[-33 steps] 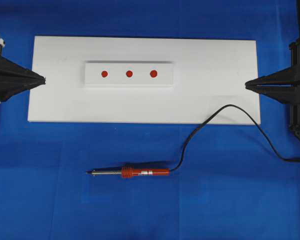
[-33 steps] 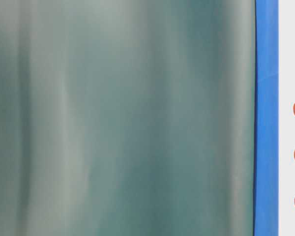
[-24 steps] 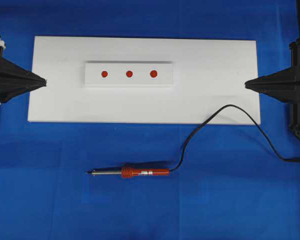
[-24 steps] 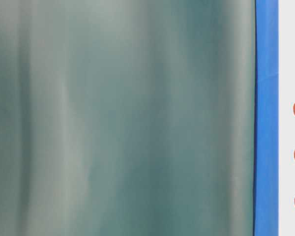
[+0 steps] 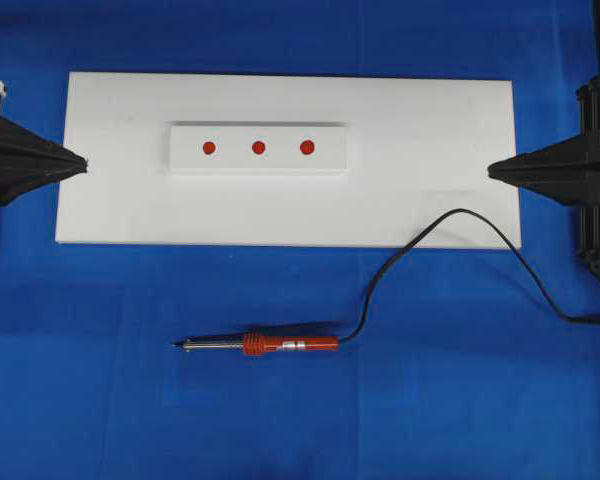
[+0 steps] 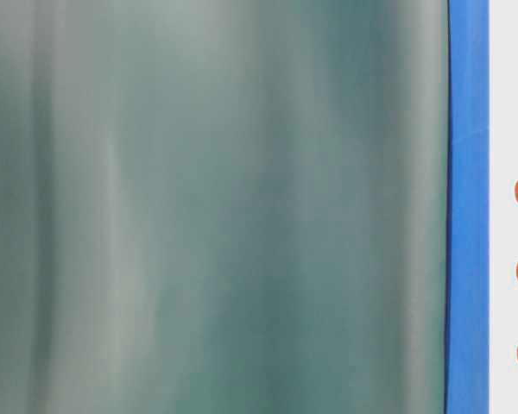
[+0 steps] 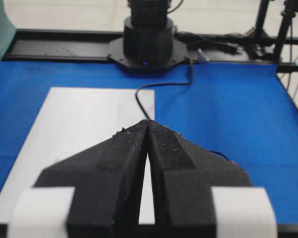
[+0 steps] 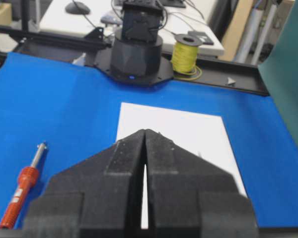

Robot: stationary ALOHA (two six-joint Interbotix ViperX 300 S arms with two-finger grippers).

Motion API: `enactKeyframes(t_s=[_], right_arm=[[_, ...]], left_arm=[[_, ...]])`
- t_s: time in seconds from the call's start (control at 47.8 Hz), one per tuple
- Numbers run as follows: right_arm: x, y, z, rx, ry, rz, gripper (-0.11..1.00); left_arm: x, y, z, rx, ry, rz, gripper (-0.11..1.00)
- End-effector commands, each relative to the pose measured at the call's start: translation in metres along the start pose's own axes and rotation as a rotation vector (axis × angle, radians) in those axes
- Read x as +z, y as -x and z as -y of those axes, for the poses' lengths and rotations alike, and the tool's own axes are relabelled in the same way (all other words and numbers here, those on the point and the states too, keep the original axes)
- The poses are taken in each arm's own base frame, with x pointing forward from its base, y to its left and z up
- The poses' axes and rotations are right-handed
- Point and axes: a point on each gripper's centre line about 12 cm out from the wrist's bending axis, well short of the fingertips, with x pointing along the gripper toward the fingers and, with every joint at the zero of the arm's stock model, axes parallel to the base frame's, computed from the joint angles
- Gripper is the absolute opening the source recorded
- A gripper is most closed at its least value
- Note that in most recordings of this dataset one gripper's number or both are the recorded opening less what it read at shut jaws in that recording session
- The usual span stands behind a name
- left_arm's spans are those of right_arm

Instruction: Touch the tip of the soldering iron to the mark.

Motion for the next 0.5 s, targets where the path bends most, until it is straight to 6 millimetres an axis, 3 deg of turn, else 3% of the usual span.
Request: enactKeyframes(t_s=[0.0,0.126,0.293,0.356,0.482], right_arm=[[0.0133,-0.0024,0.0006,-0.003,-0.006,0.034,0.02],[0.0124,-0.0025,0.0007,-0.004,-0.018,0.023,0.28],[0.0103,-0.0024,0.0029,-0.016,-0.038,0.0,0.79],[0.0102,-0.0024,0.0048,-0.026,-0.048,-0.001,0.93],[0.0086,-0.0025,0.0076,-0.04,-0.055,-0.012,0.96]], left_arm=[[0.0059,-0.0011,0.0007,-0.004,-0.003,0.017,0.0],[0.0066,0.0002,0.0007,-0.004,-0.004,0.021,0.0],[0.0078,0.002,0.0007,-0.004,-0.004,0.028,0.0],[0.0081,0.0022,0.0007,-0.004,-0.004,0.029,0.0],[0.0071,0.0021,0.0007,-0.004,-0.004,0.026,0.0]])
